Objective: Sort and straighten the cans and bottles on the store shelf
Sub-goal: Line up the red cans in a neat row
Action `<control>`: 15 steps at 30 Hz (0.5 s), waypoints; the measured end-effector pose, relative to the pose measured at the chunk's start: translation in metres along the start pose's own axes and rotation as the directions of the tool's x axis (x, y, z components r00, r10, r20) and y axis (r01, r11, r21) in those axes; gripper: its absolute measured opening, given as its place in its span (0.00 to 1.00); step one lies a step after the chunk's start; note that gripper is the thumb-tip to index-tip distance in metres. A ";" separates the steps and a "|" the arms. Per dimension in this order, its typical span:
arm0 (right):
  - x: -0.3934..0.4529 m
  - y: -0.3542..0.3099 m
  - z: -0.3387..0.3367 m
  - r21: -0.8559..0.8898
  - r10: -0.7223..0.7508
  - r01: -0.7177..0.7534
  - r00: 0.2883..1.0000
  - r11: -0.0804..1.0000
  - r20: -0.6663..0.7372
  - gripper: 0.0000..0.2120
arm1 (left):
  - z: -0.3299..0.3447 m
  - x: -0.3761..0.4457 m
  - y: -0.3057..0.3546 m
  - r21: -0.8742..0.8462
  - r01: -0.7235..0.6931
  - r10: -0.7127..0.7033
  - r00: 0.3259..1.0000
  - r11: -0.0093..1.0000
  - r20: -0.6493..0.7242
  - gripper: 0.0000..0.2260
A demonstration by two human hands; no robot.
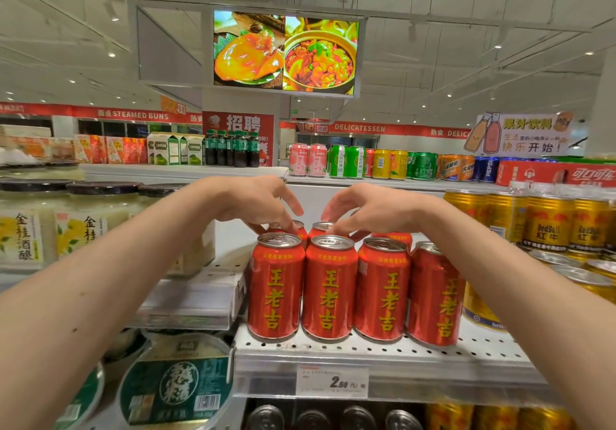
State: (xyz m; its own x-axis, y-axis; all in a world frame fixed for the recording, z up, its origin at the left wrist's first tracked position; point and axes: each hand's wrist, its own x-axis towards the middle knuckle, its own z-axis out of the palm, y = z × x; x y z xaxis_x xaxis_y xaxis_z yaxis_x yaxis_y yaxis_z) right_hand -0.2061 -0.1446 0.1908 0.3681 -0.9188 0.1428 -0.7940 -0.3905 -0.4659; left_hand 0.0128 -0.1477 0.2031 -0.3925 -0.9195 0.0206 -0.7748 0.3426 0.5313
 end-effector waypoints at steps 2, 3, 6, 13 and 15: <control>-0.001 0.001 0.000 -0.010 -0.011 0.011 1.000 1.000 0.002 0.12 | 0.001 0.000 0.000 -0.001 -0.006 0.006 1.000 1.000 0.003 0.18; -0.002 0.001 0.000 -0.007 -0.008 0.008 1.000 1.000 0.001 0.12 | 0.001 0.001 0.000 0.001 -0.009 0.009 1.000 1.000 0.005 0.17; -0.005 0.002 -0.003 0.025 -0.005 0.006 0.999 1.000 -0.032 0.13 | 0.006 0.000 0.001 0.024 -0.036 0.036 0.999 0.999 -0.007 0.16; -0.032 0.017 -0.032 -0.239 0.049 -0.109 0.968 0.965 -0.244 0.18 | 0.027 -0.013 0.023 0.097 -0.221 0.230 0.970 0.970 -0.084 0.18; -0.035 0.029 -0.028 -0.314 0.175 -0.221 0.970 0.923 -0.168 0.24 | 0.036 -0.016 0.029 0.177 -0.230 0.243 0.969 0.957 -0.050 0.21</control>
State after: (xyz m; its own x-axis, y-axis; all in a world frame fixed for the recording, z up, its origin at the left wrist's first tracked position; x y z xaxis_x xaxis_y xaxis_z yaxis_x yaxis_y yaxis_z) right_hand -0.2559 -0.1255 0.1966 0.1366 -0.9694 0.2040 -0.9664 -0.1756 -0.1877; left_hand -0.0214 -0.1163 0.1874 -0.5434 -0.8174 0.1911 -0.7385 0.5738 0.3542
